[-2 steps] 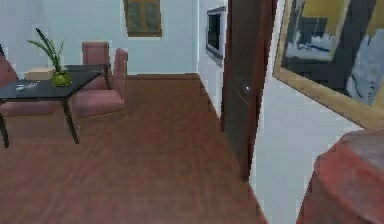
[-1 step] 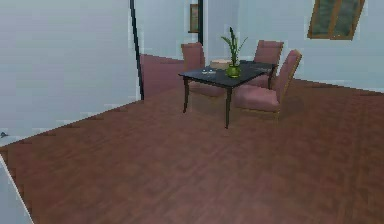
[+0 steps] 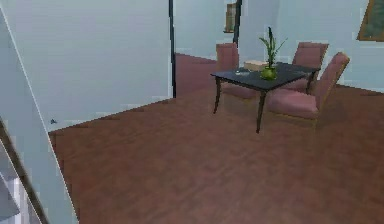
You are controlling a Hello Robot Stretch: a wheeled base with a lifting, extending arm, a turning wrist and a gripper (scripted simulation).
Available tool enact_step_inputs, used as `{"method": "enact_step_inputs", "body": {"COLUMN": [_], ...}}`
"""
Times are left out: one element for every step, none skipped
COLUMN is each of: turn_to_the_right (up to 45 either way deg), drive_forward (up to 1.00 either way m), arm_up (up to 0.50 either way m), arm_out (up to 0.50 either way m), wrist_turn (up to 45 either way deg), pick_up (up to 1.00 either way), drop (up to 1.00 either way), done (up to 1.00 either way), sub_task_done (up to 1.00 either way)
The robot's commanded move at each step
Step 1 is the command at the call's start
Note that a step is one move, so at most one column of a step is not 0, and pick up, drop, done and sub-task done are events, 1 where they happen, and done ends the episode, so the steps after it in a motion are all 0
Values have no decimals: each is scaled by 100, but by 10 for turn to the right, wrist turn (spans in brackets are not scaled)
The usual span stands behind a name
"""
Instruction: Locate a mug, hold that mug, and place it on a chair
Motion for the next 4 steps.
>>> {"method": "enact_step_inputs", "body": {"turn_to_the_right": [0,-30,0,0], "drive_forward": [100,0,100,100], "arm_up": [0,0,0,0], "arm_out": [0,0,0,0], "wrist_turn": [0,0,0,0], "pick_up": [0,0,0,0], "drop": [0,0,0,0], "done": [0,0,0,0], "sub_task_done": [0,0,0,0]}}
